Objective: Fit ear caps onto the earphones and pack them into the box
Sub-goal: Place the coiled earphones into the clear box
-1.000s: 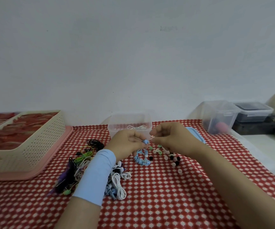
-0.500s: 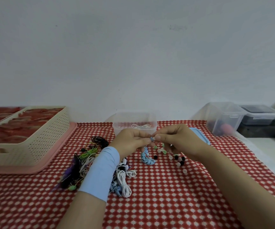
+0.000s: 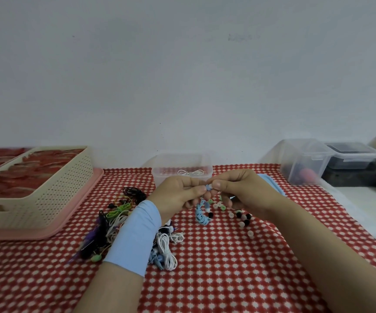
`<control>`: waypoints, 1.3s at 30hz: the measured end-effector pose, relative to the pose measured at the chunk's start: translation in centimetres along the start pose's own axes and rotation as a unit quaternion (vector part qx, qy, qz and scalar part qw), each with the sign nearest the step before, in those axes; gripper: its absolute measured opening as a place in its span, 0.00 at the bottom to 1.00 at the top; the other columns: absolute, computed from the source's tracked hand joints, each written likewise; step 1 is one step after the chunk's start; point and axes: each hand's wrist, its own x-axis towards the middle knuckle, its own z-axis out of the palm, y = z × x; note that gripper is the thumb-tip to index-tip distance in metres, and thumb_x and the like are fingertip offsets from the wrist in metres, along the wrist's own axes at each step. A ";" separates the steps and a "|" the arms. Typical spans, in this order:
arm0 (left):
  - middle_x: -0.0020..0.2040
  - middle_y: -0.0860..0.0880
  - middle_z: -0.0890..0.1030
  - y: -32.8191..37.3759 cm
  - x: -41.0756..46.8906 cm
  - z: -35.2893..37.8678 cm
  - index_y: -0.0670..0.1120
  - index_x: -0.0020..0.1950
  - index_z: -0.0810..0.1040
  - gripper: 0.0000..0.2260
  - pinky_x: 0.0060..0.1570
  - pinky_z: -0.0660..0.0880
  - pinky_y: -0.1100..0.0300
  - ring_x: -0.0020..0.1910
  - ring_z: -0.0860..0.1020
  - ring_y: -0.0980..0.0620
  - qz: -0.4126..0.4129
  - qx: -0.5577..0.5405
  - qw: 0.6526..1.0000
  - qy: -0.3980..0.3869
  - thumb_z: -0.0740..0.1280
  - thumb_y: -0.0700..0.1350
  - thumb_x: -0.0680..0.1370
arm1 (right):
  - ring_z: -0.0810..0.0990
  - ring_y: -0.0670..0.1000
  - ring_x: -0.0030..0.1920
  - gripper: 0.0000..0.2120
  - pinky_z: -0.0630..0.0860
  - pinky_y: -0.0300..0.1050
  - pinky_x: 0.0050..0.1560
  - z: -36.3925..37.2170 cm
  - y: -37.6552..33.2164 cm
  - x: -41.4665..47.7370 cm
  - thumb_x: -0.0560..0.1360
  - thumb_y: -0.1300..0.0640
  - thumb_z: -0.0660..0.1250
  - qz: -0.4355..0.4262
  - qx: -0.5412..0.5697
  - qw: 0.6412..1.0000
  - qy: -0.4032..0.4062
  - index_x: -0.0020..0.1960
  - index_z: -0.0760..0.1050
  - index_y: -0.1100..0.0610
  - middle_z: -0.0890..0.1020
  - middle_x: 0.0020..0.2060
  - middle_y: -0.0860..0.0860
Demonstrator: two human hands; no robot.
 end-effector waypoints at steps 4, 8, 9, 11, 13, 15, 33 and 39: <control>0.41 0.49 0.84 -0.2 0.0 0.1 0.41 0.58 0.82 0.09 0.33 0.69 0.68 0.32 0.73 0.57 -0.005 -0.003 1.000 -0.008 0.67 0.38 0.79 | 0.72 0.47 0.28 0.07 0.59 0.38 0.25 -0.1 0.2 0.1 0.78 0.61 0.69 0.020 0.009 1.000 -0.016 0.48 0.87 0.58 0.83 0.42 0.59; 0.39 0.50 0.84 -0.1 0.0 0.0 0.43 0.55 0.83 0.08 0.34 0.70 0.67 0.32 0.73 0.58 0.004 0.026 1.000 -0.012 0.67 0.38 0.79 | 0.73 0.47 0.26 0.04 0.61 0.37 0.23 -0.1 0.2 0.4 0.78 0.61 0.70 0.050 0.015 0.999 -0.001 0.49 0.84 0.57 0.83 0.37 0.56; 0.39 0.50 0.85 0.0 0.0 -0.1 0.45 0.54 0.83 0.07 0.34 0.70 0.67 0.31 0.73 0.58 0.004 0.040 0.999 -0.007 0.67 0.38 0.79 | 0.73 0.47 0.26 0.04 0.61 0.37 0.22 0.0 0.2 0.4 0.77 0.61 0.71 0.060 0.015 0.998 0.007 0.51 0.83 0.58 0.82 0.36 0.55; 0.40 0.50 0.86 0.2 0.0 -0.2 0.46 0.53 0.83 0.06 0.33 0.71 0.68 0.31 0.75 0.58 0.005 0.081 0.996 0.022 0.68 0.39 0.78 | 0.74 0.47 0.26 0.05 0.62 0.37 0.22 0.2 0.1 0.4 0.77 0.60 0.72 0.065 0.000 0.998 0.024 0.53 0.83 0.60 0.83 0.37 0.55; 0.40 0.50 0.86 0.3 0.2 -0.1 0.44 0.52 0.83 0.05 0.32 0.72 0.70 0.30 0.76 0.59 0.009 0.105 0.993 0.057 0.70 0.40 0.77 | 0.75 0.48 0.26 0.06 0.64 0.37 0.22 0.2 -0.1 0.1 0.79 0.60 0.70 0.052 -0.018 0.998 0.035 0.52 0.84 0.61 0.86 0.39 0.55; 0.40 0.50 0.86 0.5 0.2 0.0 0.42 0.52 0.83 0.06 0.31 0.71 0.71 0.29 0.77 0.60 0.009 0.104 0.992 0.075 0.72 0.40 0.76 | 0.75 0.49 0.28 0.08 0.66 0.37 0.24 0.1 -0.4 -0.1 0.80 0.57 0.69 0.039 -0.025 0.998 0.036 0.52 0.84 0.61 0.87 0.43 0.54; 0.39 0.50 0.86 0.7 0.1 -0.3 0.45 0.50 0.84 0.04 0.34 0.70 0.73 0.32 0.79 0.60 0.006 0.162 0.984 0.073 0.71 0.43 0.77 | 0.80 0.51 0.30 0.06 0.74 0.34 0.30 0.6 -0.1 0.2 0.72 0.61 0.78 -0.092 -0.217 0.968 0.087 0.49 0.87 0.55 0.88 0.42 0.51; 0.40 0.52 0.86 0.8 -0.2 -0.4 0.47 0.51 0.85 0.05 0.33 0.72 0.70 0.32 0.78 0.60 0.006 0.142 0.988 0.056 0.69 0.43 0.78 | 0.81 0.49 0.33 0.11 0.75 0.40 0.29 -0.2 -0.9 -0.3 0.78 0.56 0.72 -0.017 -0.121 0.991 0.046 0.60 0.84 0.52 0.88 0.48 0.50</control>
